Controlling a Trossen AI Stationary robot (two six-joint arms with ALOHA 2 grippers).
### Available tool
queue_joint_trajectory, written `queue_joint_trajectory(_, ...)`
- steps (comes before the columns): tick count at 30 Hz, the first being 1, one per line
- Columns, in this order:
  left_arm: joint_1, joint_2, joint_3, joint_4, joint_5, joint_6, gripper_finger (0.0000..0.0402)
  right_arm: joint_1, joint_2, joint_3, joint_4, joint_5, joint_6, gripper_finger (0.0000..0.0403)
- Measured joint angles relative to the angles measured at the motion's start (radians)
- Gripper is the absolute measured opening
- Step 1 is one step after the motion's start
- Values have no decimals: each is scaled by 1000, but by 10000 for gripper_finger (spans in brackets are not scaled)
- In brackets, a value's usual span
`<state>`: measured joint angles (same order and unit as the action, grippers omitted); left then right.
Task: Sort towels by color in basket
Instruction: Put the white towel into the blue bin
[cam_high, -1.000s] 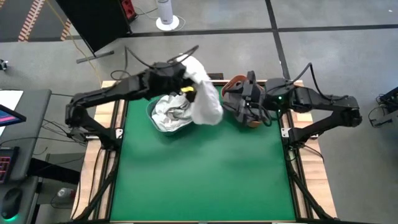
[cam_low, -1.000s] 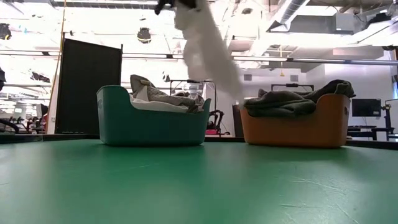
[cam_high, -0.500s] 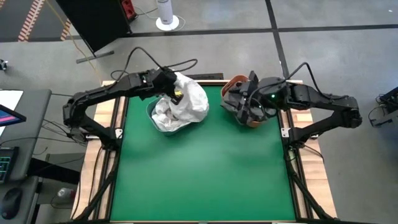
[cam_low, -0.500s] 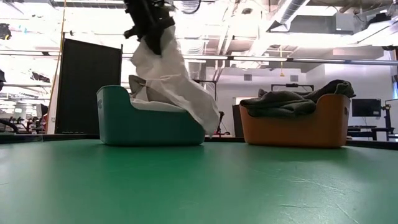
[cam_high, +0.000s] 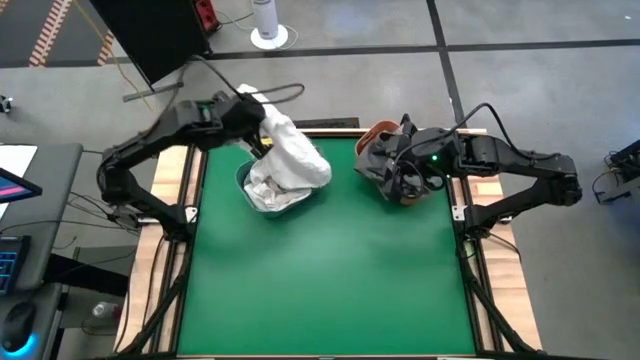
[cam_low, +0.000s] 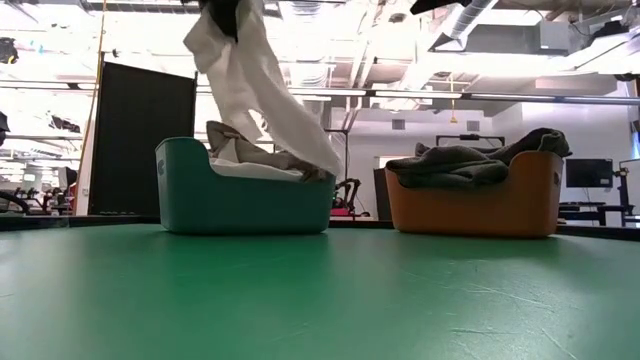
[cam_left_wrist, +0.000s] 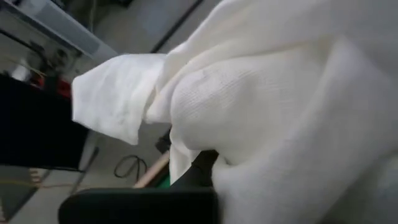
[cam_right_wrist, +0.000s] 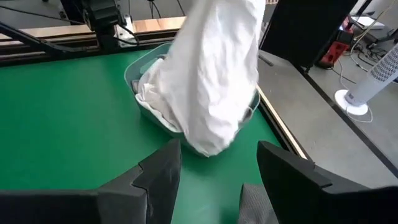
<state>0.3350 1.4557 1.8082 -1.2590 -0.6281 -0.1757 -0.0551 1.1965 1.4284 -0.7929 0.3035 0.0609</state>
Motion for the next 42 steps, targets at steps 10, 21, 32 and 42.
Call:
queue_joint_trajectory(10,-36,-70,233,96,2,136,0,0,0,0,5,0,12,240)
queue_joint_trajectory(21,-35,-128,178,126,21,110,0,0,0,0,31,0,17,240)
queue_joint_trajectory(32,-31,-77,-369,491,23,-10,0,42,0,-1,73,1,62,240)
queue_joint_trajectory(42,-68,86,-556,691,-78,-474,0,97,0,-1,67,1,116,240)
